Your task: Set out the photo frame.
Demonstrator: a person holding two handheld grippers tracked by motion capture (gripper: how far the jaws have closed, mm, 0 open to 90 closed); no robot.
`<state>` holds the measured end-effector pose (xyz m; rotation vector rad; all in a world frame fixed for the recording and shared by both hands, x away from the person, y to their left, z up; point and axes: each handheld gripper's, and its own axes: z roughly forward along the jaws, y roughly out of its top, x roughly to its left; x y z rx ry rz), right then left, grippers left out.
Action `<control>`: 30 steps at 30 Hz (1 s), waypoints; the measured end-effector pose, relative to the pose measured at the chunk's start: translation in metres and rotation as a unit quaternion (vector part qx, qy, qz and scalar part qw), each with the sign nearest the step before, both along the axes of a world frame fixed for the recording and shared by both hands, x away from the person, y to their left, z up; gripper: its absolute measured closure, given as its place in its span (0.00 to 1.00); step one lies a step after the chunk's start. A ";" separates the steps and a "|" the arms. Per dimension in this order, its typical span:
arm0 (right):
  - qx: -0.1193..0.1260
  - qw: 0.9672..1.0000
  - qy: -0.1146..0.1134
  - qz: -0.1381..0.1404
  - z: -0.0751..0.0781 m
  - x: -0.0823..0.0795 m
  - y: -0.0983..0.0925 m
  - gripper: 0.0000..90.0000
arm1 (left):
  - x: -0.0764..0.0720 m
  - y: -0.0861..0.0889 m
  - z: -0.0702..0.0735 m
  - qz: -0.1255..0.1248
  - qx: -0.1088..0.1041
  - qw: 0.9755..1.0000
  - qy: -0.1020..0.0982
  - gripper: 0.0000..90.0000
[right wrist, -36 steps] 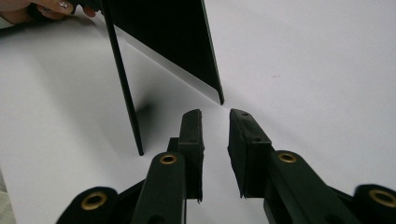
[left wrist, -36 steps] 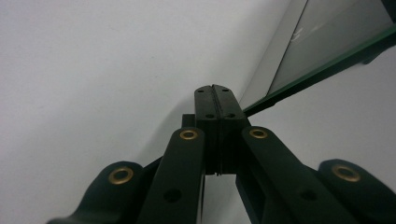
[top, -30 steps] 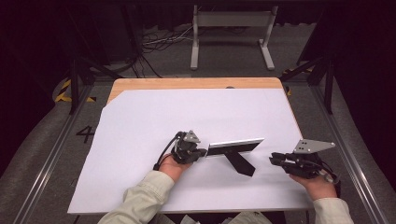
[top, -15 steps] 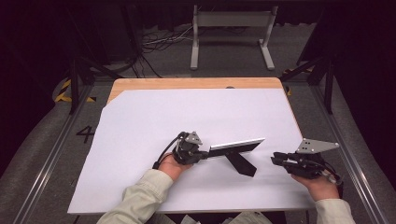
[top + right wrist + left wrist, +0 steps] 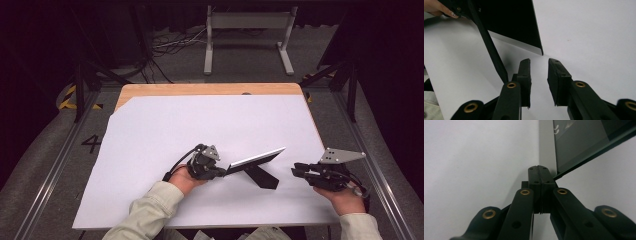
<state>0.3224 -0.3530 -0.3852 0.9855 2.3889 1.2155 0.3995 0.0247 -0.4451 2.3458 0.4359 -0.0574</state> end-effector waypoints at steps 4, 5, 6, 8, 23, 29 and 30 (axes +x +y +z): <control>0.003 1.000 0.000 -0.003 0.002 -0.001 -0.001 0.79 | -0.003 -0.003 0.001 -0.017 0.006 1.000 0.003 1.00; 0.003 1.000 0.001 -0.004 0.002 -0.001 -0.002 0.79 | -0.004 -0.004 0.001 -0.023 0.009 1.000 0.002 1.00; 0.006 1.000 0.003 -0.005 0.002 -0.001 -0.002 0.79 | -0.004 -0.005 0.001 -0.027 0.010 1.000 0.003 1.00; 0.011 1.000 0.009 -0.008 0.002 -0.001 -0.002 0.78 | -0.006 -0.006 0.002 -0.030 0.010 0.999 0.005 1.00; 0.009 1.000 0.013 -0.011 0.002 -0.002 -0.003 0.79 | -0.014 -0.016 0.003 -0.070 0.020 0.997 0.006 1.00; 0.014 1.000 0.018 -0.014 0.002 -0.002 -0.003 0.79 | -0.019 -0.023 0.004 -0.086 0.021 0.996 0.014 1.00; 0.016 1.000 0.021 -0.015 0.002 -0.003 -0.003 0.80 | -0.020 -0.024 0.004 -0.089 0.021 0.996 0.014 1.00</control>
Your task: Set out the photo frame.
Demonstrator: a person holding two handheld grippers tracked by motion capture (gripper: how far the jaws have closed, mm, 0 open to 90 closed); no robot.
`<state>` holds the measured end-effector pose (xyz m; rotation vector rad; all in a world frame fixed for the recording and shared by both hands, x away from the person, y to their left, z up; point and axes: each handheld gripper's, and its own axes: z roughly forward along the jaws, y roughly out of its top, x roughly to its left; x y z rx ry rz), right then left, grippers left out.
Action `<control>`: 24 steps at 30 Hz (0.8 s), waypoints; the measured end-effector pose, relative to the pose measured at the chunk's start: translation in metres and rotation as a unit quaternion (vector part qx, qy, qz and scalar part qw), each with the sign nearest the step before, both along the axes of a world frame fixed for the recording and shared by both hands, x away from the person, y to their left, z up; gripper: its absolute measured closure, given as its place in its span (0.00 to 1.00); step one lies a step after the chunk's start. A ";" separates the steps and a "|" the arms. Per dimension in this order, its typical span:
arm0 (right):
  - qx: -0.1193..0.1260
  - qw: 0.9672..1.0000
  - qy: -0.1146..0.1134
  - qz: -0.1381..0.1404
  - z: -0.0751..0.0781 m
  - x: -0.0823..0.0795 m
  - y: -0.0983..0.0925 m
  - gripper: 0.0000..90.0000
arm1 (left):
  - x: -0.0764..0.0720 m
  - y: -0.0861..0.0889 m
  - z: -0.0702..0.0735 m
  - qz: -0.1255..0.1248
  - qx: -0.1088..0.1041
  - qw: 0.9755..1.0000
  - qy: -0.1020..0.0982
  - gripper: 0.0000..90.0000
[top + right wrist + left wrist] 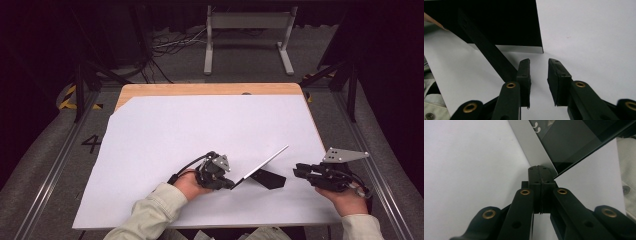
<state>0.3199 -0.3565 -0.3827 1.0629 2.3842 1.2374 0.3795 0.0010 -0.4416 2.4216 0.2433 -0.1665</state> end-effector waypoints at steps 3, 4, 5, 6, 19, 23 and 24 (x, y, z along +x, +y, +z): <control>0.001 1.000 0.002 -0.001 0.000 0.000 0.000 0.80 | -0.002 -0.003 0.000 -0.005 0.002 1.000 0.004 1.00; 0.001 1.000 0.003 -0.002 0.000 -0.001 0.000 0.80 | -0.003 -0.004 0.000 -0.009 0.002 1.000 0.005 1.00; 0.001 1.000 0.004 -0.003 0.000 -0.001 -0.001 0.80 | -0.004 -0.005 0.000 -0.012 0.003 1.000 0.005 1.00; 0.001 1.000 0.004 -0.003 0.001 -0.001 -0.001 0.80 | -0.004 -0.006 0.000 -0.015 0.002 1.000 0.005 1.00; 0.007 1.000 0.008 -0.007 0.001 -0.003 -0.002 0.80 | -0.016 -0.022 0.000 -0.049 0.003 0.999 0.012 1.00; 0.007 1.000 0.008 -0.007 0.002 -0.003 -0.002 0.80 | -0.019 -0.026 0.000 -0.055 0.001 0.998 0.014 1.00; 0.007 1.000 0.008 -0.007 0.002 -0.003 -0.002 0.80 | -0.021 -0.028 0.000 -0.056 0.002 0.998 0.017 1.00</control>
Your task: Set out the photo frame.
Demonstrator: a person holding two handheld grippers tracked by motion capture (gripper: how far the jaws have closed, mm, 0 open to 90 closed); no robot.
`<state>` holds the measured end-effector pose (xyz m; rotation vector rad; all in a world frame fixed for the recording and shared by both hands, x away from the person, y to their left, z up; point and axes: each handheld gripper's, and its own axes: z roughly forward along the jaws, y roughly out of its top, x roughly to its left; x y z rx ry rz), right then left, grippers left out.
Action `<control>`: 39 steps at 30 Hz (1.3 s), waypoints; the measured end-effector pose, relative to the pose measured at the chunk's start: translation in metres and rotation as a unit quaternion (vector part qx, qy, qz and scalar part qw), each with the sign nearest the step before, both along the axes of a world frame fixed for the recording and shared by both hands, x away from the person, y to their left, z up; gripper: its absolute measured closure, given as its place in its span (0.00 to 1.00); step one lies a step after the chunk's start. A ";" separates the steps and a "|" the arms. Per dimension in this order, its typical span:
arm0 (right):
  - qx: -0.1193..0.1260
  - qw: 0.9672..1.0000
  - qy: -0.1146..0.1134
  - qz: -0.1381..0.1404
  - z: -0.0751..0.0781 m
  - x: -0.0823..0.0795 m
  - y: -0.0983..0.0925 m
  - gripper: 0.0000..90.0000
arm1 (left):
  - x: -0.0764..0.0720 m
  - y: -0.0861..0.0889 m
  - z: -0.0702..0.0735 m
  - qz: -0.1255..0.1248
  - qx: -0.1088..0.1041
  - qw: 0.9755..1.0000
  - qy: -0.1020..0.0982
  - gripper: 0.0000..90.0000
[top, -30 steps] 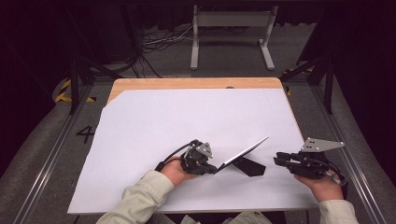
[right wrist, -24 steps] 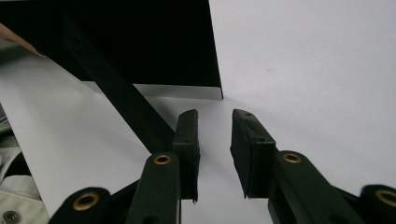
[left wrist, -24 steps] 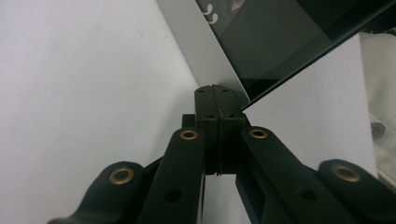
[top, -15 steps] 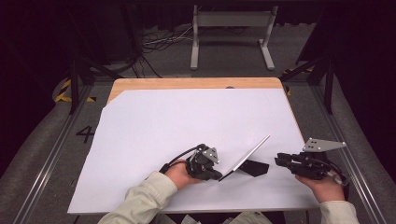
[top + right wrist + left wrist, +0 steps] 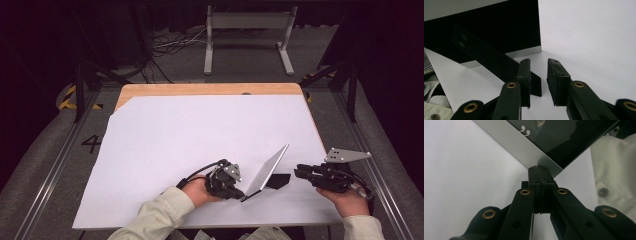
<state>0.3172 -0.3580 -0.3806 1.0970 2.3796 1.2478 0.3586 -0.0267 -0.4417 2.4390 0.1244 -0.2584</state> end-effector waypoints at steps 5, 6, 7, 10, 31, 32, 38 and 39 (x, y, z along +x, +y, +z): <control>0.000 1.000 -0.001 -0.001 0.001 0.000 0.000 0.80 | -0.005 -0.008 -0.001 -0.012 -0.006 1.000 0.002 1.00; 0.002 1.000 -0.001 -0.001 0.001 0.000 0.000 0.80 | -0.006 -0.010 -0.002 -0.015 -0.008 1.000 0.005 1.00; 0.003 1.000 -0.001 -0.001 0.001 0.000 -0.001 0.80 | -0.008 -0.011 -0.002 -0.017 -0.010 1.000 0.006 1.00; 0.002 1.000 -0.002 0.000 0.001 0.001 0.000 0.80 | -0.012 -0.016 -0.002 -0.028 -0.010 1.000 0.009 1.00; 0.011 1.000 -0.004 -0.008 0.005 0.001 -0.004 0.81 | -0.027 -0.053 -0.005 -0.057 -0.022 0.998 0.027 1.00; 0.012 1.000 -0.003 -0.008 0.005 0.002 -0.004 0.81 | -0.027 -0.055 -0.005 -0.060 -0.026 0.998 0.024 1.00; 0.013 1.000 -0.002 -0.007 0.006 0.003 -0.003 0.81 | -0.027 -0.064 -0.004 -0.058 -0.022 0.998 0.025 1.00; 0.013 1.000 -0.003 -0.007 0.006 0.004 -0.003 0.81 | -0.027 -0.067 -0.004 -0.055 -0.024 0.998 0.025 1.00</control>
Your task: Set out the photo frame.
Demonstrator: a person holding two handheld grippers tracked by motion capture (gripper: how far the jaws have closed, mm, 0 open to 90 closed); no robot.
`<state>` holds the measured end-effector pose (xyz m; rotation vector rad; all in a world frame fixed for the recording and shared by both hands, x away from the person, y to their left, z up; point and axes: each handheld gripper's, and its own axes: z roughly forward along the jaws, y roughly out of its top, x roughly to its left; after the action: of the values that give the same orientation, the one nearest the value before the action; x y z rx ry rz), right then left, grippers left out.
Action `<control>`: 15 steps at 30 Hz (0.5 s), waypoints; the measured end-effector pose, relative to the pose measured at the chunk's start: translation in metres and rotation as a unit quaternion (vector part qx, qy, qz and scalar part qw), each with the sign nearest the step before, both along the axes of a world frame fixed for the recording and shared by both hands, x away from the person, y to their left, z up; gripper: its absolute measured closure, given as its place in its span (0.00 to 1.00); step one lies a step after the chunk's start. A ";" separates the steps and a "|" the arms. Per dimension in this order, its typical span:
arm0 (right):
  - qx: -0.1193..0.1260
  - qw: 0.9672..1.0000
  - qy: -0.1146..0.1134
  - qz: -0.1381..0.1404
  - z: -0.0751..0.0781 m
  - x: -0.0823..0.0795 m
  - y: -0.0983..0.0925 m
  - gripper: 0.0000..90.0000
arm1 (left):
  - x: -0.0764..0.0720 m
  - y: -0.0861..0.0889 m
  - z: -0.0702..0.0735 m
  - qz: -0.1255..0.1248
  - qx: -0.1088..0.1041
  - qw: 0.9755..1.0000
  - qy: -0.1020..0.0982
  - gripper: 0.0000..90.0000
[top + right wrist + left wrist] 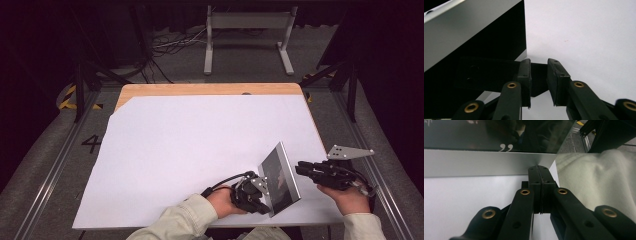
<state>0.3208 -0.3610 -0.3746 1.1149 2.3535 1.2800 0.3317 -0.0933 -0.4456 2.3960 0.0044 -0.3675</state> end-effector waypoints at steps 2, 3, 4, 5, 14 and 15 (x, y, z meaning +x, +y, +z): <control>0.000 1.000 -0.002 -0.001 0.000 0.000 0.000 0.81 | 0.000 -0.002 0.000 0.001 0.002 1.000 -0.001 1.00; 0.001 1.000 -0.001 -0.003 0.001 0.000 -0.001 0.81 | -0.001 -0.005 0.001 0.000 0.003 1.000 0.000 1.00; 0.001 1.000 0.001 -0.004 0.001 0.001 -0.001 0.81 | -0.001 -0.007 0.001 0.001 0.003 1.000 -0.002 1.00; -0.001 1.000 -0.001 -0.005 0.001 0.001 0.000 0.80 | -0.002 -0.010 0.001 0.003 0.001 1.000 -0.003 1.00; -0.002 1.000 0.002 -0.011 0.001 0.001 -0.003 0.80 | 0.000 0.017 0.005 0.017 0.020 0.999 -0.023 1.00; -0.002 1.000 0.002 -0.011 0.001 0.001 -0.003 0.80 | 0.000 0.017 0.005 0.017 0.020 0.999 -0.023 1.00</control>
<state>0.3213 -0.3639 -0.3731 1.1395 2.3388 1.2677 0.3312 -0.0758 -0.4410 2.4394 0.0320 -0.2984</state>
